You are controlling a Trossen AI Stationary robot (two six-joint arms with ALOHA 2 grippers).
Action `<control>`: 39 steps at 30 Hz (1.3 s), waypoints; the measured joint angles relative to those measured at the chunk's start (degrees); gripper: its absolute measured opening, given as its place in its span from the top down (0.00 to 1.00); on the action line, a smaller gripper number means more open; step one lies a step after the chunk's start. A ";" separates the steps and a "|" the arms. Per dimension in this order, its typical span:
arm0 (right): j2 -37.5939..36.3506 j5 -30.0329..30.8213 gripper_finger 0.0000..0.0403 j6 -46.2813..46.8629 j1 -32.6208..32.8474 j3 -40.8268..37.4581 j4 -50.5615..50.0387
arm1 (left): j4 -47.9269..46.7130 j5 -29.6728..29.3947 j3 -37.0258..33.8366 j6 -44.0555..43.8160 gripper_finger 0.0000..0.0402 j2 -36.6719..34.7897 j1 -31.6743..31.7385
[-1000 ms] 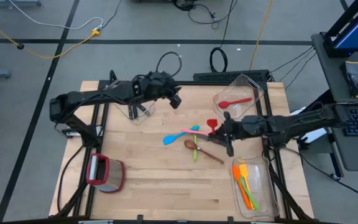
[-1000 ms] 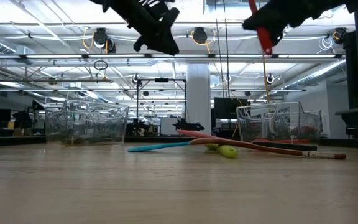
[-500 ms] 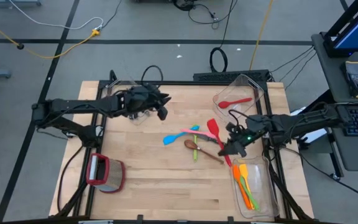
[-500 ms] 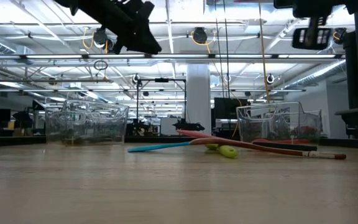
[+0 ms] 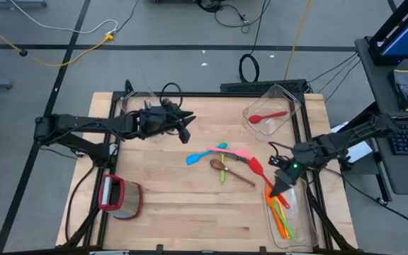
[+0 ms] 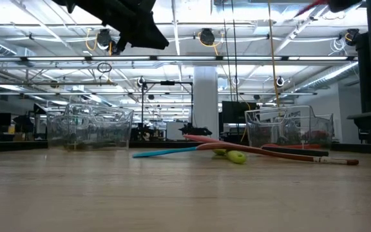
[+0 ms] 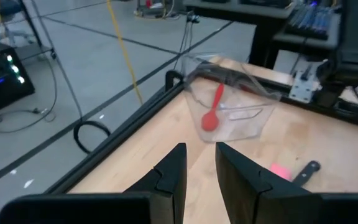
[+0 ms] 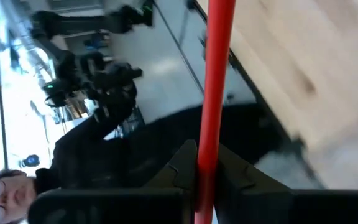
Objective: Pick & Place Kitchen Items
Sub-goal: Put the red spatula into the bottom transparent bin
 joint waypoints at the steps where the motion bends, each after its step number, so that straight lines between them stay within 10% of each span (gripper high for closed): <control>1: -0.71 0.00 0.96 2.40 1.21 0.00 -1.37 | 0.16 0.02 0.00 0.20 0.78 -0.01 -0.33; 18: -3.71 0.23 0.96 39.30 28.94 0.00 -7.04 | 0.15 0.02 0.00 1.07 0.78 0.01 -3.89; 39: 11.52 14.27 0.96 38.16 42.06 -0.02 -9.36 | 0.26 0.02 0.07 -0.58 0.78 0.01 -4.00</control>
